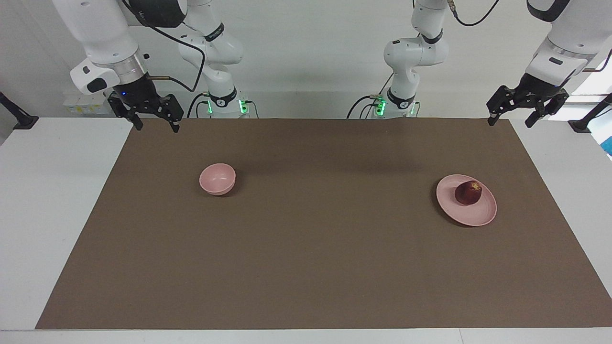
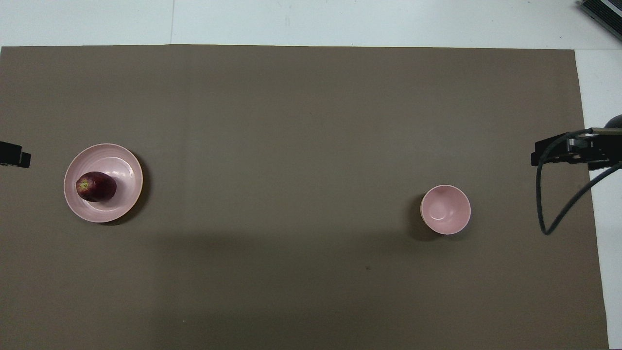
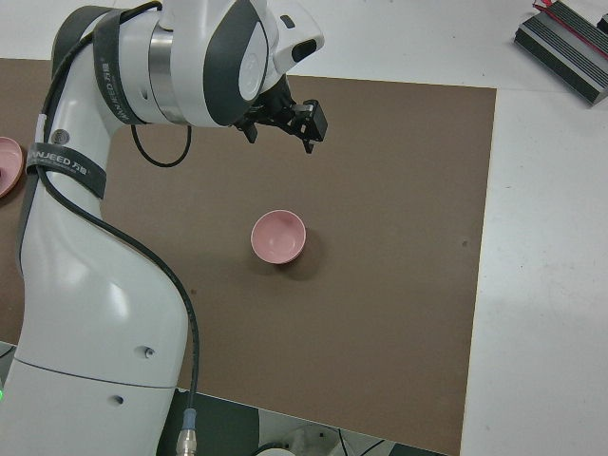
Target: Move apple from plate to bowl
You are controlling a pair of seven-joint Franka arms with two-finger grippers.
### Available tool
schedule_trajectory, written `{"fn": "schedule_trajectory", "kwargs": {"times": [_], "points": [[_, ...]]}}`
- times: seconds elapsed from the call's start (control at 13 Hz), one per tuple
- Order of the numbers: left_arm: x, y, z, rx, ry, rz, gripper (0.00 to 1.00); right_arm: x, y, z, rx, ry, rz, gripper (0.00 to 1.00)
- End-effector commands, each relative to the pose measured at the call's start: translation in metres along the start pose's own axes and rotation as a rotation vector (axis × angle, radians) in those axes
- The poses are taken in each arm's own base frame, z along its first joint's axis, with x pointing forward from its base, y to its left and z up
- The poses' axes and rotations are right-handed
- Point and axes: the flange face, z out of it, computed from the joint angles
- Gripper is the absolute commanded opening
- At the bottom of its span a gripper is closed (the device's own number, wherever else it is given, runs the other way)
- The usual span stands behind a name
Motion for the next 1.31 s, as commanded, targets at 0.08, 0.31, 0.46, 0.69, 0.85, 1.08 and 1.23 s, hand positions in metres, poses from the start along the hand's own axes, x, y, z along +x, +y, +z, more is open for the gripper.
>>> {"fn": "schedule_trajectory", "kwargs": {"times": [0.08, 0.31, 0.46, 0.69, 0.85, 1.08, 1.23], "points": [[-0.006, 0.002, -0.002, 0.012, -0.005, -0.002, 1.0, -0.001, -0.001, -0.002, 0.022, -0.015, -0.009, 1.0], [-0.004, 0.006, -0.002, 0.01, 0.012, 0.006, 1.0, -0.005, -0.006, 0.0, 0.024, -0.018, -0.011, 1.0], [0.0, 0.003, 0.002, 0.009, 0.032, 0.013, 1.0, -0.009, -0.006, 0.002, 0.024, -0.018, -0.009, 1.0], [0.008, -0.006, 0.036, 0.013, 0.052, 0.001, 1.0, -0.009, -0.009, 0.002, 0.024, -0.013, 0.01, 1.0], [0.014, -0.012, 0.069, 0.015, 0.066, -0.007, 1.0, -0.007, -0.02, 0.005, 0.048, -0.019, 0.034, 1.0], [0.015, -0.025, 0.127, 0.02, 0.081, -0.027, 1.0, 0.0, -0.025, 0.019, 0.07, -0.035, 0.119, 1.0], [0.018, -0.046, 0.161, 0.028, 0.096, -0.026, 1.0, 0.007, -0.043, 0.035, 0.102, -0.075, 0.183, 1.0]]}}
